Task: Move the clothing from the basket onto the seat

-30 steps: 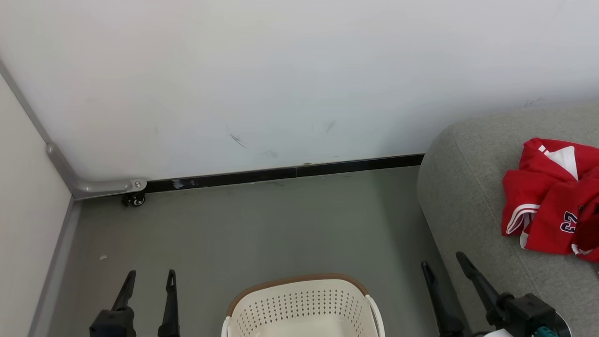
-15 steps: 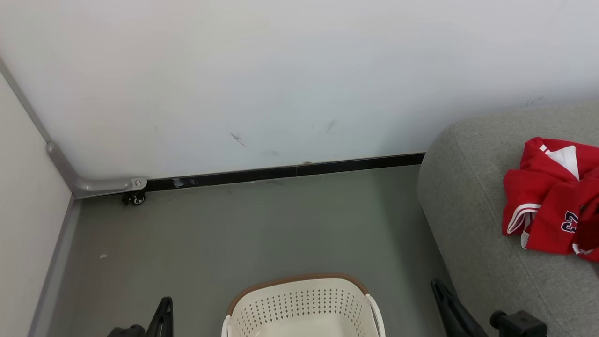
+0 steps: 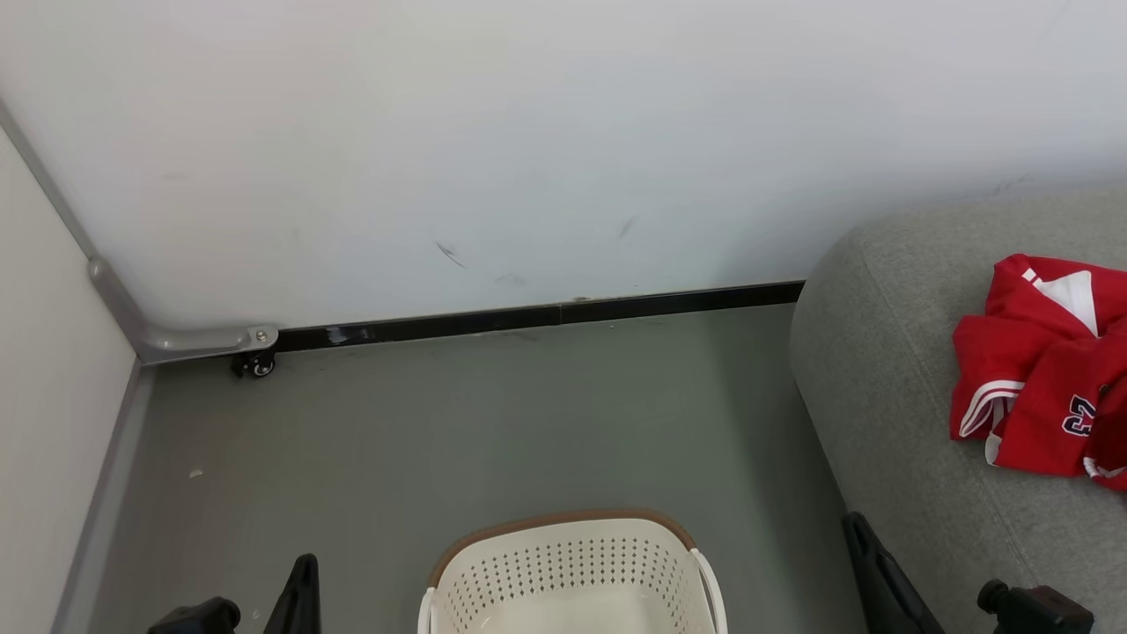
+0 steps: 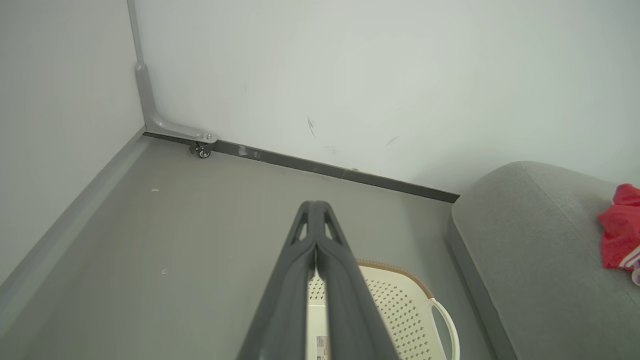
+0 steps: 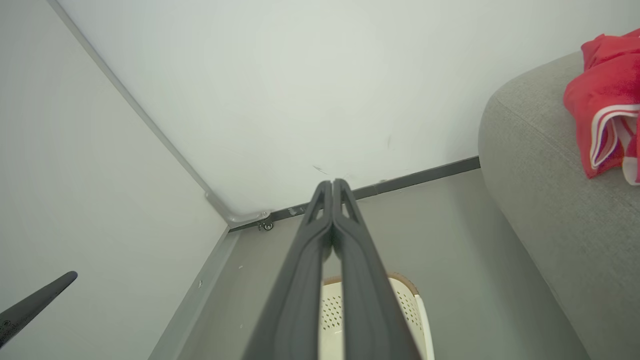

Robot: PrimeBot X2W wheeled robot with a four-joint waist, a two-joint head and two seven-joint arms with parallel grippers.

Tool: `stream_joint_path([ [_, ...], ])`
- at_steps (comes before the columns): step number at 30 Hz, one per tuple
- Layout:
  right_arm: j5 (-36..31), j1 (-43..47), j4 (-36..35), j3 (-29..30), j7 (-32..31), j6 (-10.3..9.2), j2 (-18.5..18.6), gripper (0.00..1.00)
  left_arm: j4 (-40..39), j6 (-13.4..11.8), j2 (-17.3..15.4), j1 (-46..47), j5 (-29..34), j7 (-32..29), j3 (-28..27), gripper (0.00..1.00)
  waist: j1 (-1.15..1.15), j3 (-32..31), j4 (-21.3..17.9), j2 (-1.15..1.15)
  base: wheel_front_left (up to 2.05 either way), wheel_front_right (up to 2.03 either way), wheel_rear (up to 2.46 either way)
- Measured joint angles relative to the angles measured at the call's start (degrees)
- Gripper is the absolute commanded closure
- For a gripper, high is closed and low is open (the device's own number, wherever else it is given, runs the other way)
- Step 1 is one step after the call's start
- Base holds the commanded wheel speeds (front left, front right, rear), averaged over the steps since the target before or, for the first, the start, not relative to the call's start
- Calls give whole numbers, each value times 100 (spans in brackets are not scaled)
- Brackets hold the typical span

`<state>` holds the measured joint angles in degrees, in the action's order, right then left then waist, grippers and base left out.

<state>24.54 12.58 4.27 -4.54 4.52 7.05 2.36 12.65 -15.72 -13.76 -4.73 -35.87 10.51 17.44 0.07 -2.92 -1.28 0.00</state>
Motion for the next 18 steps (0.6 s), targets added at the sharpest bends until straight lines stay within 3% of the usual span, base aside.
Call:
stream_joint_path([
  [9, 924, -149, 78, 68, -59, 0, 63, 100, -35, 272, 146, 10, -713, -203, -264, 100, 50, 16, 27, 0, 0, 0, 0],
  [18, 1678, -240, 166, 114, -108, 0, 135, 100, -52, 488, 240, 32, -1293, -379, -472, 100, 86, 5, 40, 0, 0, 0, 0],
])
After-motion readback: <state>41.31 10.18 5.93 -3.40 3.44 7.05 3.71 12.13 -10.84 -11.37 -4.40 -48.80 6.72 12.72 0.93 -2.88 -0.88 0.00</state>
